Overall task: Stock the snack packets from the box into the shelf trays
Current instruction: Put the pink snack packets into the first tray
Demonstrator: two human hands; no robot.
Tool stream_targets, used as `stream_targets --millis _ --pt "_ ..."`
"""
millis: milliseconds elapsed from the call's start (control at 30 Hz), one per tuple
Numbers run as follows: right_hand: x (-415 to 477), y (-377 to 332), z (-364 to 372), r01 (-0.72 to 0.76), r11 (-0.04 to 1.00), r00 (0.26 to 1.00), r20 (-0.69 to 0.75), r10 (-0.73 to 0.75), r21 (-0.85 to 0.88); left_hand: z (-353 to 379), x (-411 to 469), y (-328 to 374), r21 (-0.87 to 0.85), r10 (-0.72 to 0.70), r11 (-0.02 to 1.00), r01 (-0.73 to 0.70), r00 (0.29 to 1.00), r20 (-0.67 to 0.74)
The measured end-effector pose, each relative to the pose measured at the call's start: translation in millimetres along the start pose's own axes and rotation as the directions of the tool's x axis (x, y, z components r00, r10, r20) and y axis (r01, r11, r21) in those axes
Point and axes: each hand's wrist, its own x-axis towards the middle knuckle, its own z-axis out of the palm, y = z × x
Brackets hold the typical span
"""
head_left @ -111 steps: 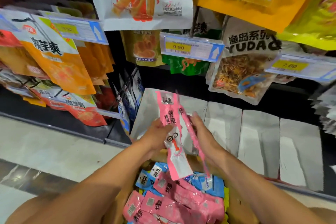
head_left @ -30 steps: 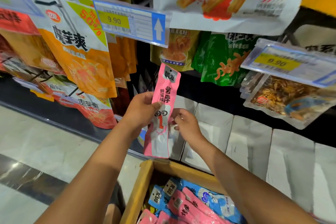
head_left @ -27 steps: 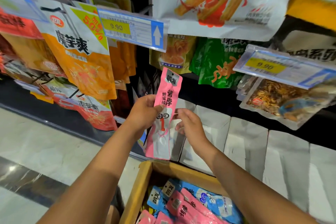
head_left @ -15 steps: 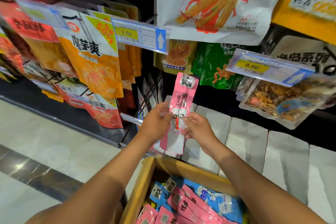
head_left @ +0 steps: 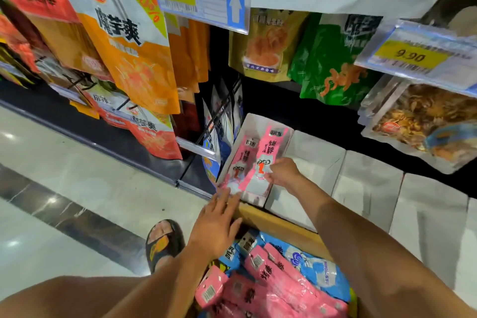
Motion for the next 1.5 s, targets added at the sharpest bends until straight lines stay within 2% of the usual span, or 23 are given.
stream_targets --millis 100,167,300,400,533,567,633,700,767,900,1033,1133,1233,1400,1500 --pt "11.5 8.3 7.4 -0.097 0.995 0.995 0.004 0.097 0.013 9.1 3.1 -3.1 -0.030 -0.007 1.000 0.006 1.000 -0.028" --pt "21.3 11.6 9.9 -0.107 0.993 0.994 0.028 0.109 -0.055 10.1 5.8 -2.5 -0.048 -0.003 0.999 0.001 0.999 -0.048" --pt "27.6 7.1 28.8 -0.138 0.988 0.988 0.066 0.143 -0.069 11.9 3.9 -1.0 -0.053 0.004 0.999 -0.008 0.996 -0.085" --pt "29.3 11.0 46.5 -0.194 0.977 0.979 0.043 0.199 -0.091 12.8 3.4 -2.3 -0.065 0.002 0.998 -0.009 0.995 -0.100" --pt "48.2 27.8 54.6 -0.144 0.969 0.989 0.002 0.147 -0.201 13.9 3.1 -2.0 -0.079 0.011 0.997 -0.022 0.990 -0.139" --pt "54.5 33.3 56.5 -0.107 0.953 0.994 -0.018 0.106 -0.284 14.4 2.7 -2.4 -0.078 0.011 0.997 -0.023 0.989 -0.147" --pt "53.1 37.8 59.1 0.006 0.834 0.998 -0.046 -0.038 -0.552 14.6 2.7 -3.0 -0.077 0.011 0.997 -0.023 0.988 -0.156" --pt "40.2 40.2 62.4 0.159 0.599 0.987 0.101 -0.129 -0.785 14.7 3.4 -3.0 -0.073 0.014 0.997 -0.026 0.987 -0.161" --pt "31.1 44.7 66.1 0.248 0.390 0.969 0.221 -0.114 -0.887 14.8 4.1 -2.7 -0.075 0.014 0.997 -0.026 0.988 -0.154" --pt "33.4 61.0 75.0 0.286 0.186 0.958 0.274 -0.088 -0.940 15.5 4.4 -3.5 -0.080 -0.001 0.997 -0.010 0.990 -0.142" --pt "33.9 66.0 78.2 0.298 0.089 0.951 0.287 -0.115 -0.950 14.3 4.5 -2.7 -0.071 -0.011 0.997 0.002 0.992 -0.129" --pt "35.1 60.8 78.0 0.247 0.058 0.962 0.238 -0.130 -0.967 14.7 2.8 -2.7 -0.069 -0.010 0.998 0.001 0.991 -0.132" --pt "36.9 52.0 72.6 0.263 -0.005 0.962 0.262 -0.074 -0.965 13.6 2.9 -2.9 -0.062 -0.008 0.998 0.000 0.991 -0.137" --pt "37.4 55.1 61.8 0.284 -0.258 0.954 0.299 -0.022 -0.924 14.1 3.7 -2.0 -0.047 -0.012 0.999 0.005 0.990 -0.139" --pt "35.2 58.2 58.3 0.282 -0.281 0.945 0.316 -0.081 -0.917 14.2 3.2 -1.8 -0.038 -0.010 0.999 0.005 0.989 -0.145"
